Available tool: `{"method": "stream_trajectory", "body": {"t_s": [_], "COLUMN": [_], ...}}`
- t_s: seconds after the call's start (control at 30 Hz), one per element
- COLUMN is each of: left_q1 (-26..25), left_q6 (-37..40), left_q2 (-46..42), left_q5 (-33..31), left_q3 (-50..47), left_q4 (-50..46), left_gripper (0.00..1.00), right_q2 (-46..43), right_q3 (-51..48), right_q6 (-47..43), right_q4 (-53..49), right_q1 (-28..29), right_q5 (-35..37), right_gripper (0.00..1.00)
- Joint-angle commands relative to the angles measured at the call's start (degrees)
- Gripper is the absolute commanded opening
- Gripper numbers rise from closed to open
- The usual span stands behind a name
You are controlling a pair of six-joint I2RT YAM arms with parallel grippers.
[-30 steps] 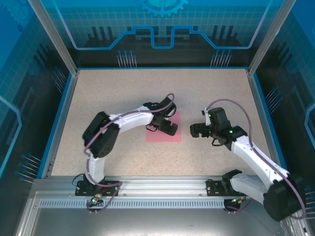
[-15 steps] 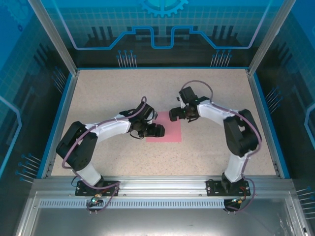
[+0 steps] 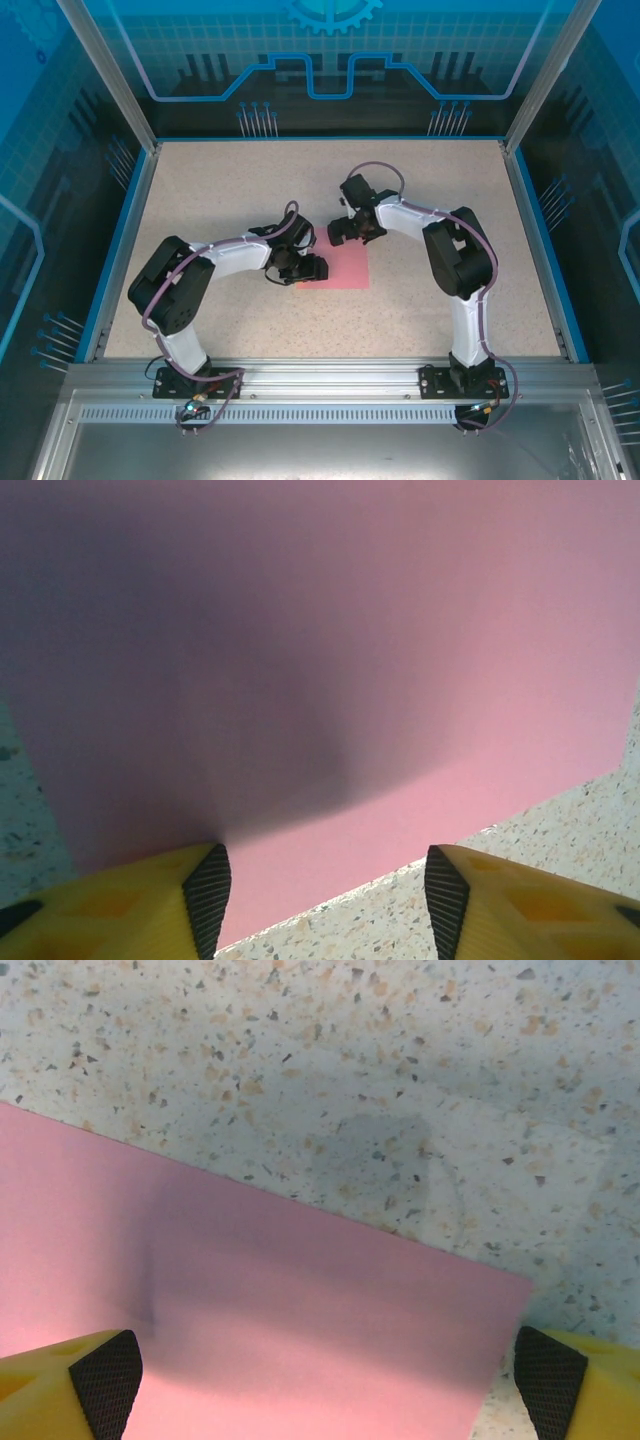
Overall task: Fold a paper plane with a square sheet of paper (fold left side to right side)
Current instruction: Pick up the square sheet of paper from the center of the table.
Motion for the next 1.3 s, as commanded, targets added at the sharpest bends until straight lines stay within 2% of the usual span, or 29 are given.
{"method": "stream_trajectory", "body": {"t_s": [0.0, 0.13, 0.27, 0.53, 0.7, 0.77, 1.03, 1.17, 1.27], "left_q1": [0.4, 0.4, 0.4, 1.4, 4.8, 6.6, 15.9, 18.9, 19.1], "left_q6": [-0.4, -0.7, -1.0, -1.1, -0.6, -0.1, 2.3, 2.8, 2.5], "left_q2": [2.1, 2.9, 2.5, -3.4, -11.0, -14.8, -33.0, -41.7, -44.7], "left_q5": [-1.2, -1.4, -1.2, 1.3, 4.5, 6.0, 13.9, 18.6, 22.6], "left_q3": [-1.4, -1.6, -1.9, -3.3, -5.8, -7.2, -14.0, -16.4, -17.3], "left_q4": [-0.3, 0.4, 1.3, 3.9, 5.0, 5.3, 8.7, 12.4, 16.3], "left_gripper": [0.54, 0.51, 0.5, 0.51, 0.52, 0.53, 0.6, 0.69, 0.79], "right_q2": [-0.4, -2.4, -4.3, -6.4, -9.7, -11.1, -23.1, -30.6, -34.5], "right_q3": [-2.7, -5.4, -7.5, -8.7, -9.5, -9.6, -14.8, -16.7, -16.9], "right_q6": [1.3, 2.1, 2.3, 0.8, -0.7, -1.3, -5.6, -9.3, -11.1], "right_q4": [-2.0, -1.6, -1.8, -2.6, -0.9, -0.5, 2.4, 0.2, -1.9], "right_q1": [2.5, 4.2, 5.9, 6.2, 6.0, 5.5, 1.7, -1.1, -2.5], "right_q5": [-4.2, -7.9, -7.8, -10.4, -14.4, -17.8, -34.5, -42.7, -49.0], "right_gripper": [0.99, 0.95, 0.9, 0.58, 0.36, 0.31, 0.28, 0.28, 0.28]}}
